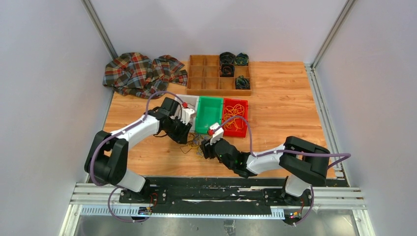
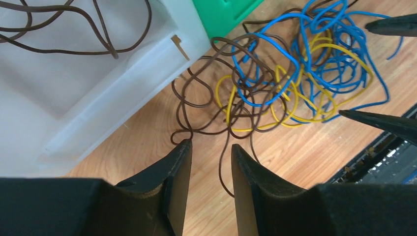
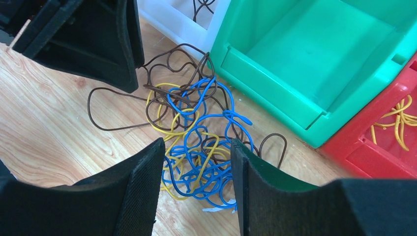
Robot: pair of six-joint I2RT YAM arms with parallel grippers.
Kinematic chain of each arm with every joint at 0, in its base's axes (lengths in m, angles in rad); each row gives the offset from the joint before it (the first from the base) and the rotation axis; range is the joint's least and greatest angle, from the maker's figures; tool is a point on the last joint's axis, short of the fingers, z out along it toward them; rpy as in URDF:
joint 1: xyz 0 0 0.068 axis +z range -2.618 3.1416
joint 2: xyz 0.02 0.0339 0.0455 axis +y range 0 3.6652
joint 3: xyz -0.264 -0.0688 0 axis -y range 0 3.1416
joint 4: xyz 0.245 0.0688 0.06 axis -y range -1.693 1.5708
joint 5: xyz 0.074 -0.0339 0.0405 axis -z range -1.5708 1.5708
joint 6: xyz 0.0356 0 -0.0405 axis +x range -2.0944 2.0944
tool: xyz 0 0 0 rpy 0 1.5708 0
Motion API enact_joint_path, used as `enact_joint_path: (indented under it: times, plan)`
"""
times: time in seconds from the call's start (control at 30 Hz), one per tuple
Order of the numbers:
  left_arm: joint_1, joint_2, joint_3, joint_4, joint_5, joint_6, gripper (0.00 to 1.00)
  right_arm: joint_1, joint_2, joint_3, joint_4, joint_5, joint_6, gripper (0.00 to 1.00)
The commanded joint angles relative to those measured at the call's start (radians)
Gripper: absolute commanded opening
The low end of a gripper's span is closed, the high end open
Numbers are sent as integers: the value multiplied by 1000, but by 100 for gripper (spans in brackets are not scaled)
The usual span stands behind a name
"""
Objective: Untangle the cables
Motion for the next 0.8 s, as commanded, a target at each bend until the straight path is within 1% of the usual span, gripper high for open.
enact_joint_path:
  times: [0.0, 0.07, 0.17, 0.23, 0.27, 0.33, 0.37, 0.5, 0.77]
  plan:
    - [9, 36, -7, 66, -33, 1, 39, 8, 18, 17, 7, 9, 8, 51]
    - [12, 49, -5, 73, -41, 11, 39, 9, 17, 16, 11, 6, 10, 51]
    - [14, 69, 4, 65, -29, 16, 42, 9, 13, 18, 11, 0, 8, 51]
    - [14, 80, 9, 66, -14, 17, 39, 9, 10, 21, 5, -4, 6, 51]
    - [14, 83, 11, 67, -5, 18, 33, 9, 8, 24, -1, -4, 3, 51]
    - [14, 83, 25, 41, 21, 29, 10, 9, 5, 33, -13, -2, 1, 51]
    - [14, 70, 36, 18, 41, 38, 2, 9, 3, 36, -17, -2, -1, 51]
    - [16, -36, 94, -101, 95, 78, 1, 9, -8, 47, -22, -6, -10, 52]
    - [16, -253, 269, -359, 137, 120, 1, 9, -29, 124, -57, -27, -69, 60]
